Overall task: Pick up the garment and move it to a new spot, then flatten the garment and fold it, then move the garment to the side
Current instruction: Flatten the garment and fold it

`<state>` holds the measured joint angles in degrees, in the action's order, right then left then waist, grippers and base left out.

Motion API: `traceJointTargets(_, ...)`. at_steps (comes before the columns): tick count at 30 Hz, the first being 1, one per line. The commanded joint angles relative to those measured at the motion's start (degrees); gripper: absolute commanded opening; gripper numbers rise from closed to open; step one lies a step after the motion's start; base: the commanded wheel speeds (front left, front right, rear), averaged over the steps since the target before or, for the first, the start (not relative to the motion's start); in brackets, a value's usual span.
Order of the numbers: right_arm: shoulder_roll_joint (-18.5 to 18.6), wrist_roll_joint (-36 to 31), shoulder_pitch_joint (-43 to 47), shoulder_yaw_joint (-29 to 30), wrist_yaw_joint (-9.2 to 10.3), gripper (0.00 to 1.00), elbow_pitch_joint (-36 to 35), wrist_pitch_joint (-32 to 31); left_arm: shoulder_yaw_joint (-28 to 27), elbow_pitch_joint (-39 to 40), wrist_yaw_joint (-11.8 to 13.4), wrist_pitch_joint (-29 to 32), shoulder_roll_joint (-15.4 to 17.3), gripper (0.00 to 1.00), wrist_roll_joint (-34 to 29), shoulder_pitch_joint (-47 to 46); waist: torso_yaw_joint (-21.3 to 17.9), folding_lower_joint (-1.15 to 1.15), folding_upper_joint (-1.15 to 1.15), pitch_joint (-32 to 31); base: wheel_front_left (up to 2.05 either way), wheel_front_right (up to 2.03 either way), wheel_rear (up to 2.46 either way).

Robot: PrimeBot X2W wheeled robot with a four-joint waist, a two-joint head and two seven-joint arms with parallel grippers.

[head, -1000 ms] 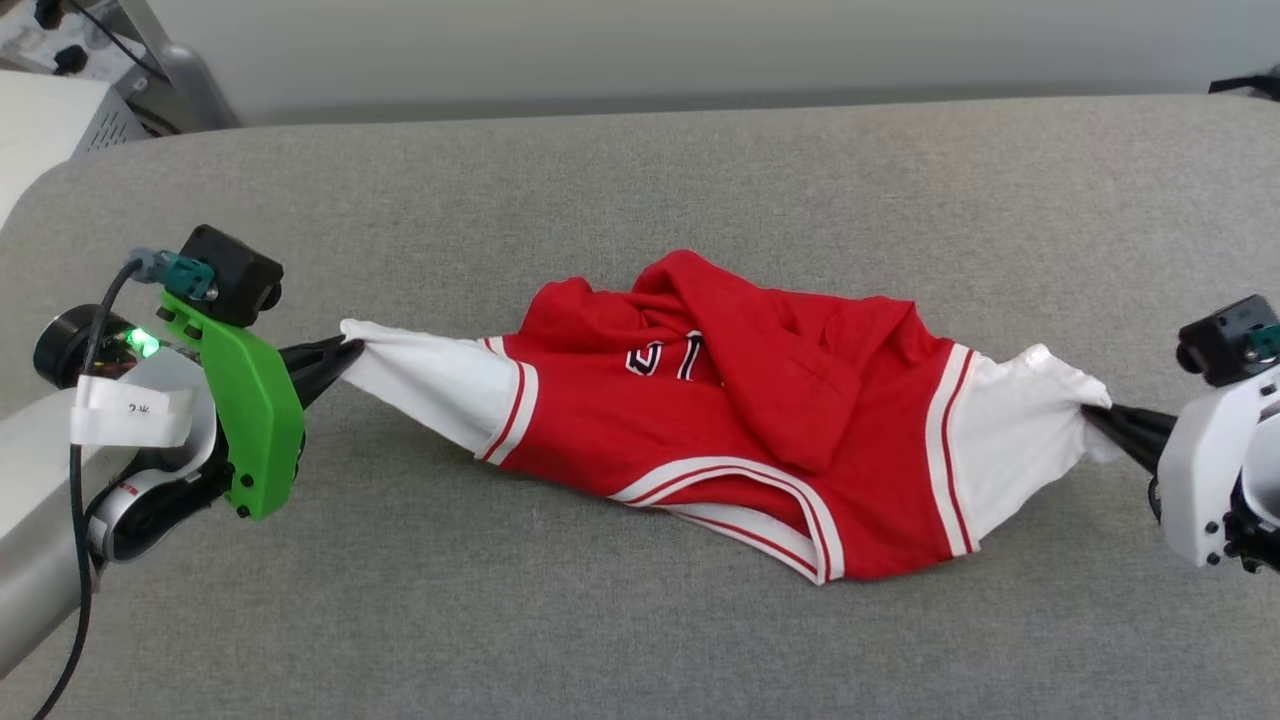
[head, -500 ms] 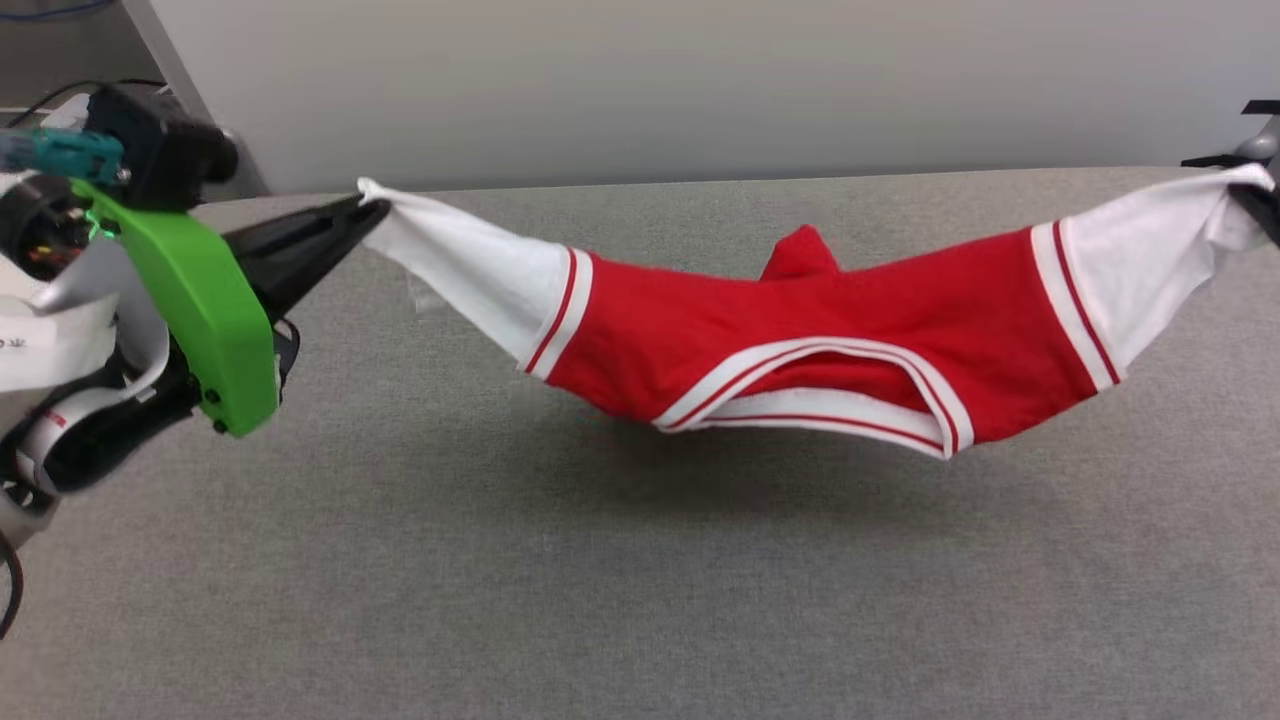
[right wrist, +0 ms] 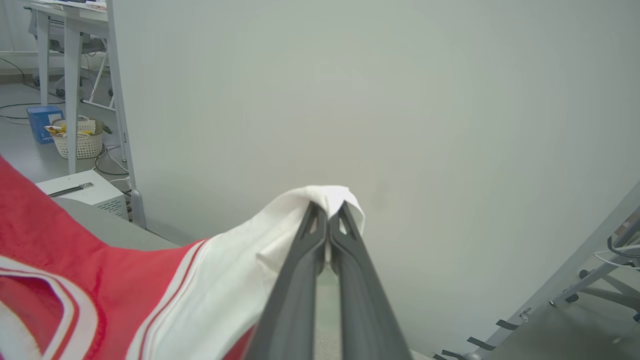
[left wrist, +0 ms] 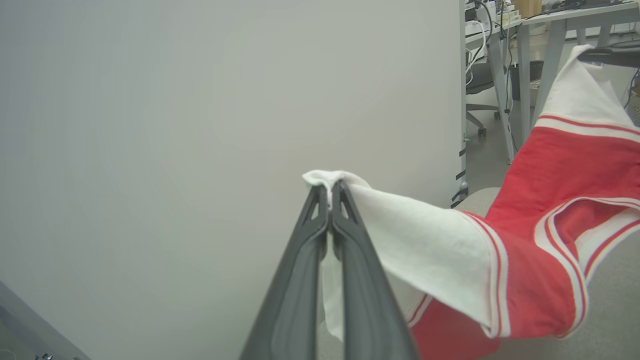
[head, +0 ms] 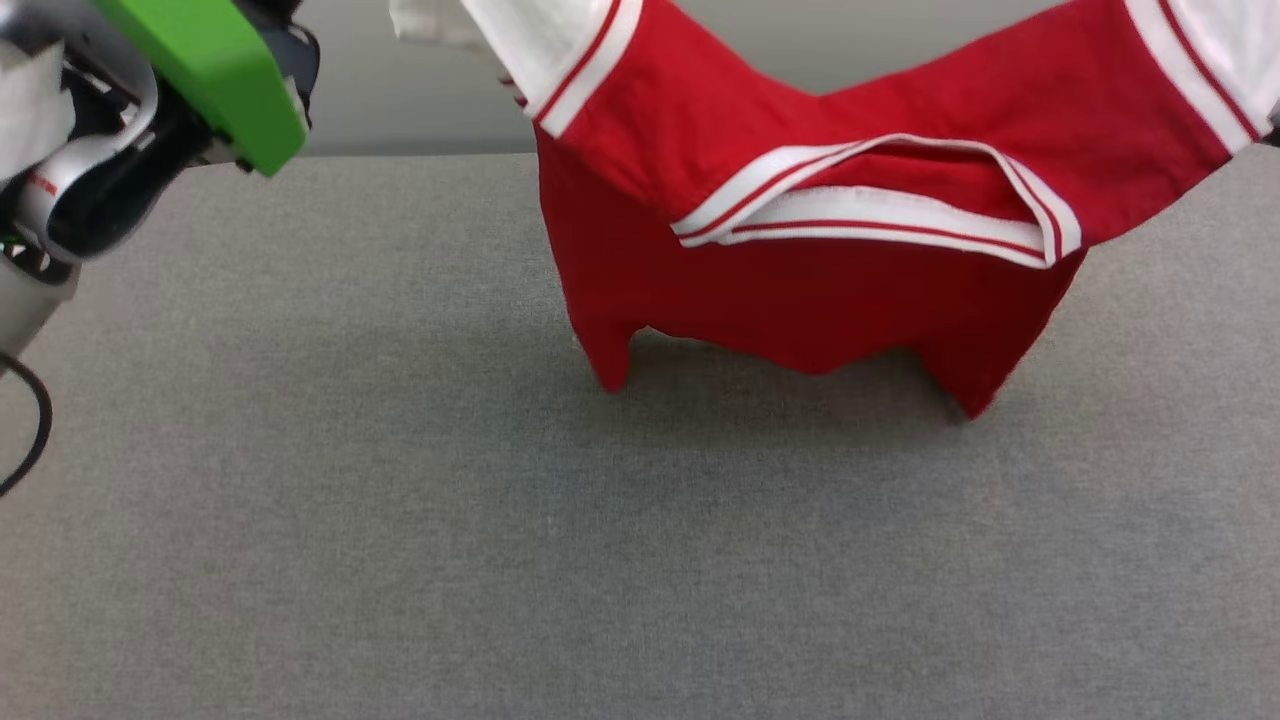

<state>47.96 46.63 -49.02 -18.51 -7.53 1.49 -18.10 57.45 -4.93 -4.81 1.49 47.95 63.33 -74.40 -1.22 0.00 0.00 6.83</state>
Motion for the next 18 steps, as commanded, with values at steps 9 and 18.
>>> traceJointTargets(9,-5.4,-6.7,-18.8,-3.6,0.04,0.00,12.2,6.4,-1.6,-13.3,1.4,-1.4,-7.8,0.00,-6.8,-13.5,-1.1,0.00,0.00,9.7,0.00,0.00,0.00)
traceJointTargets(18,-12.1,-13.2,-36.7,-6.4,0.04,0.00,28.4,14.3,-3.0,-22.3,2.7,-3.8,-12.7,0.00,-11.8,-24.9,-2.8,0.00,0.00,16.7,0.00,0.00,0.00)
